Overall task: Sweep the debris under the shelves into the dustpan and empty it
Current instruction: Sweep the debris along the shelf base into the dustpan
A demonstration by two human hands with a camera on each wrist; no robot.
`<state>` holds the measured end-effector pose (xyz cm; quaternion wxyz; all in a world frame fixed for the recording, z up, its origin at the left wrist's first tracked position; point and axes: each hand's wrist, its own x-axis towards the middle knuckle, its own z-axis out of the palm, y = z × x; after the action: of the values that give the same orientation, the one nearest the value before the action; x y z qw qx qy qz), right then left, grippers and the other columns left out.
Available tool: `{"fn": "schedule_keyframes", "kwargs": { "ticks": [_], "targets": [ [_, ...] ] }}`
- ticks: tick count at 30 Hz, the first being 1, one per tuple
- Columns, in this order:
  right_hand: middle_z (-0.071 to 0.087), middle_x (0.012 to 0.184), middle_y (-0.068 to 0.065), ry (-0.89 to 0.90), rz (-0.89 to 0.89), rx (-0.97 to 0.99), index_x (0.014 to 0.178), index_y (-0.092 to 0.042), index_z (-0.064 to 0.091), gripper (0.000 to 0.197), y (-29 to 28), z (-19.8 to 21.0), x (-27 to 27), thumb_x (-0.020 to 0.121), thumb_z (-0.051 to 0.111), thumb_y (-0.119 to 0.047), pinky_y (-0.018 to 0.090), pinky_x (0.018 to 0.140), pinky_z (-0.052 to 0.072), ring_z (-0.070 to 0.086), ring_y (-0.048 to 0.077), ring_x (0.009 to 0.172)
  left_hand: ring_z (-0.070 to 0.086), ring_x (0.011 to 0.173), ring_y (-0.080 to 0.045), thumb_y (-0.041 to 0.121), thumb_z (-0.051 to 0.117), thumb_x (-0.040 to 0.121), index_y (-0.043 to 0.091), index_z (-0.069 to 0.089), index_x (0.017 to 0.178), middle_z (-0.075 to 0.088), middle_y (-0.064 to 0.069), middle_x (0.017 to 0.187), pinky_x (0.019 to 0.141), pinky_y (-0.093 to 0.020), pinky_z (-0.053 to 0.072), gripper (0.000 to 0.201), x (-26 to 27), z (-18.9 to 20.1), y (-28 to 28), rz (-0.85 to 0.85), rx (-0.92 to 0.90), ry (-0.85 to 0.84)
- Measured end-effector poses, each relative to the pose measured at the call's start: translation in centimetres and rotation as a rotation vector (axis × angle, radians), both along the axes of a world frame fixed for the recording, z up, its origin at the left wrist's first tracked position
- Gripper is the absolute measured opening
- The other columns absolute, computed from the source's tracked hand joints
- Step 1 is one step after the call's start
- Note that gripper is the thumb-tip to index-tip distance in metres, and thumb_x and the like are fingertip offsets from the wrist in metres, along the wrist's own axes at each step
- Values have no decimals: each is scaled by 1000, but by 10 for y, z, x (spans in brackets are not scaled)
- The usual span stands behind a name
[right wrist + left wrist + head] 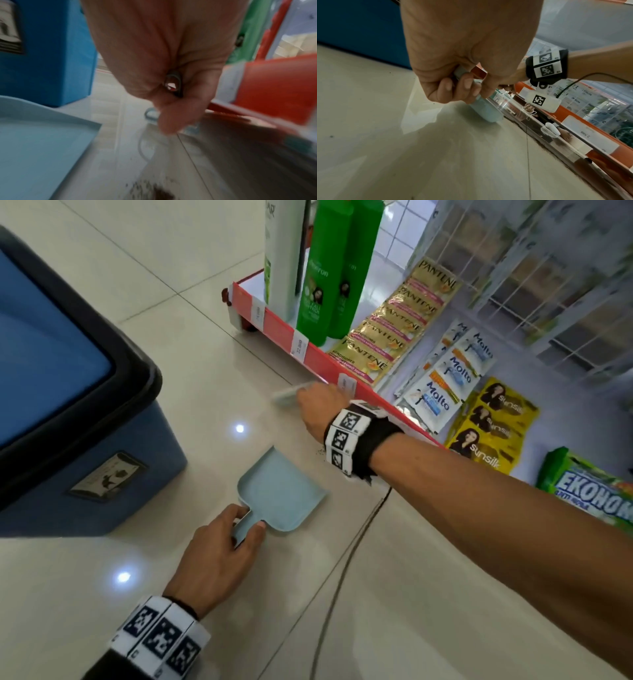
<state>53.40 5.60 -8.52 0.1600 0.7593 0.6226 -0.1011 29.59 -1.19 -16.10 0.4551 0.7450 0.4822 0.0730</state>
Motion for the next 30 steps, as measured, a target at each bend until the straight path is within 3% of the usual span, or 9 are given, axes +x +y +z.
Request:
{"fn": "schedule_keyframes", "kwargs": {
  "ticks": [3, 7, 8, 11, 12, 15, 19, 26, 30],
  "targets": [
    [64, 120, 12, 52, 21, -98, 118, -5, 61, 26, -26, -7, 24, 100, 44, -11, 29, 73, 43, 64, 27, 105, 60, 57, -8, 47, 54, 93, 32, 56, 95, 66, 0, 63, 45, -17, 41, 15, -1, -2, -5, 8, -5, 12],
    [65, 123, 11, 49, 52, -198, 128, -14, 56, 31, -103, -5, 55, 99, 45, -16, 36, 96, 50, 63, 26, 110, 60, 58, -8, 43, 56, 95, 33, 54, 94, 66, -1, 66, 48, -19, 43, 9, -9, 0, -11, 4, -12, 15],
    [65, 120, 8, 46, 52, -204, 128, -16, 56, 32, -115, -1, 60, 98, 44, -15, 36, 97, 51, 63, 24, 107, 60, 56, -7, 42, 56, 95, 32, 54, 97, 66, 0, 67, 48, -19, 43, 10, -10, 1, -12, -7, -2, 27],
    [56, 88, -2, 75, 24, -105, 127, -20, 57, 35, -118, 13, 60, 95, 44, -11, 31, 74, 49, 53, 14, 76, 59, 54, -5, 42, 56, 96, 32, 54, 100, 64, 1, 65, 50, -17, 43, 11, -11, 6, -14, -23, 18, 36],
    [57, 89, -1, 93, 37, -40, 128, -21, 57, 38, -112, 17, 55, 93, 45, -10, 31, 74, 46, 54, 17, 76, 58, 53, -4, 41, 56, 96, 31, 55, 101, 64, 1, 64, 50, -17, 42, 12, -10, 7, -15, -27, 30, 32],
    [65, 114, 9, 169, 94, 118, 132, -27, 57, 49, -84, 21, 29, 91, 43, -4, 35, 81, 47, 61, 25, 91, 56, 50, -4, 40, 56, 95, 27, 58, 102, 62, 1, 61, 46, -17, 38, 15, -6, 9, -17, -43, 55, 31],
    [64, 122, 11, 26, 129, 48, 132, -17, 57, 39, -54, 7, 9, 98, 42, -9, 38, 83, 51, 63, 31, 106, 54, 48, -6, 41, 56, 96, 25, 57, 102, 61, 3, 61, 45, -15, 36, 17, -3, 11, -29, -71, 53, 50],
    [57, 137, 11, 37, 85, -213, 139, -21, 52, 41, -139, 3, 54, 99, 48, -18, 37, 102, 47, 58, 28, 122, 57, 55, -5, 41, 55, 97, 24, 57, 108, 63, 3, 65, 48, -16, 35, 21, -12, 10, -30, -89, 41, 53],
    [66, 122, 7, 63, -13, -150, 135, -29, 57, 47, -170, 12, 73, 92, 48, -12, 33, 88, 54, 64, 24, 105, 56, 52, -4, 41, 55, 96, 24, 56, 109, 63, 4, 63, 47, -14, 35, 21, -8, 8, -29, -110, 38, 55]
  ]
}}
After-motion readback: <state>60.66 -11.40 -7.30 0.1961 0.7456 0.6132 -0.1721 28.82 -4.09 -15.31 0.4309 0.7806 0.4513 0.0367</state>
